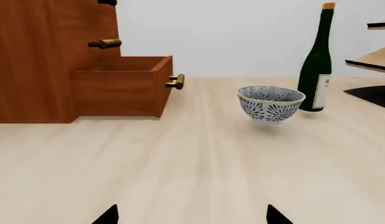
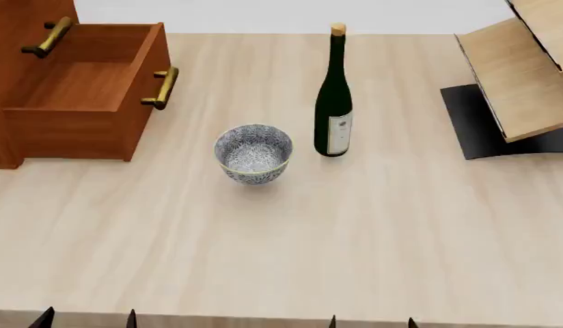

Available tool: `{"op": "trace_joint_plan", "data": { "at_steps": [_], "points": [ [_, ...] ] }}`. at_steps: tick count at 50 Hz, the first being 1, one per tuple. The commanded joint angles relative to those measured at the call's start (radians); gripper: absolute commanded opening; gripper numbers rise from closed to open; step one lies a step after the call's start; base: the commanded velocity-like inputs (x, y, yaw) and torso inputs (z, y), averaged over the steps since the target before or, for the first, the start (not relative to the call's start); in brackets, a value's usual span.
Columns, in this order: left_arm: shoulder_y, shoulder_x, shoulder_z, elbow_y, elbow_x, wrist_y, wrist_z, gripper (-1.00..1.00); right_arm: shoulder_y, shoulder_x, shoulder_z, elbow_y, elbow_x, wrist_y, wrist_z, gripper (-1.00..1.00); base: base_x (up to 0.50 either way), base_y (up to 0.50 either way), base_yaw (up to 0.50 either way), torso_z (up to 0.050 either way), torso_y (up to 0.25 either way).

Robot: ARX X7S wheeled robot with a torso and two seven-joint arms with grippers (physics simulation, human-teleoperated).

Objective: Put the wine bottle in the bottom drawer of the cabinet.

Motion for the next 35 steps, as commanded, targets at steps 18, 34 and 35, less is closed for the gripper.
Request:
{"op": "trace_joint_plan", "data": {
  "at_steps": [18,34,35],
  "points": [
    [-0.004,-0.043,0.018,-0.026,-0.148,0.132,-0.084,1.00,0.028,0.046,-0.046,0.018,0.134,-0.020,0.043,1.00,0.00,0.00,0.00,0.034,0.000],
    [0.030,-0.094,0.074,0.156,-0.078,-0.051,-0.164,1.00,0.010,0.094,-0.075,-0.118,0.076,0.059,0.118,1.00,0.00,0.00,0.00,0.050,0.000],
    [0.034,-0.103,0.080,0.212,-0.072,-0.107,-0.169,1.00,0.012,0.098,-0.078,-0.126,0.068,0.064,0.124,1.00,0.00,0.00,0.00,0.050,0.000]
  ]
}}
